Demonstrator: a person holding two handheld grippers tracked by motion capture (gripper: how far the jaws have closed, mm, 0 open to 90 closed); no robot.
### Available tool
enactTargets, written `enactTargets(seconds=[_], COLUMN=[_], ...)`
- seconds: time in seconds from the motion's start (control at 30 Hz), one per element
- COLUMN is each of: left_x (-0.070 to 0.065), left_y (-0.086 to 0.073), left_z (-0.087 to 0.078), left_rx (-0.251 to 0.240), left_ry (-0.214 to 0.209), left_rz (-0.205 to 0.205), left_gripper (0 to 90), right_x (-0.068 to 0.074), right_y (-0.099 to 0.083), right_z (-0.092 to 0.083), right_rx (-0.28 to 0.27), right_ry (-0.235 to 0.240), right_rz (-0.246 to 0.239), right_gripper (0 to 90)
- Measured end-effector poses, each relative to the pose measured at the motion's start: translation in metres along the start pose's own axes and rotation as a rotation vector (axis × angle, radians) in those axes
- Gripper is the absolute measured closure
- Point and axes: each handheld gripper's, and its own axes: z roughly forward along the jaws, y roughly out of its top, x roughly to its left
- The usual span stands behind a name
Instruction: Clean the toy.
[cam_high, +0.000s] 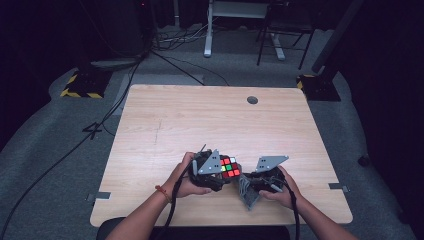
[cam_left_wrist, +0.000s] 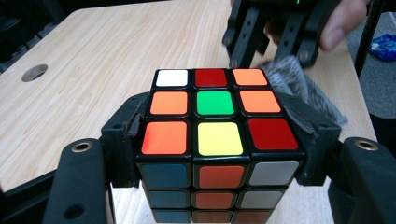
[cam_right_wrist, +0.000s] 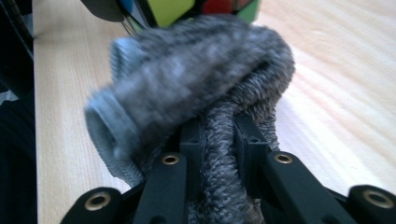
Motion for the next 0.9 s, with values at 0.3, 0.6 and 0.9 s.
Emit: enactTargets(seconds=[0.3,0.6,0.9], left_x=[0.017,0.029,0.026], left_y=[-0.017,-0.046,-0.059], left_z=[-0.008,0.001,0.012], left_rx=[0.032,0.085,0.131], left_ry=[0.036,0.006,-0.046], left_rz=[-0.038,-0.113,-0.124], left_gripper=[33.2,33.2,33.0], right_x=[-0.024,-0.045,-0.039], right_y=[-0.007,-0.025,-0.028], right_z=[-0.031,-0.034,-0.02], right_rx=[-0.013,0.057,0.116], right_ry=[-0.169,-0.222,-0.19], right_rz=[0.019,0.078,0.046], right_gripper=[75.8,74.4,69.8])
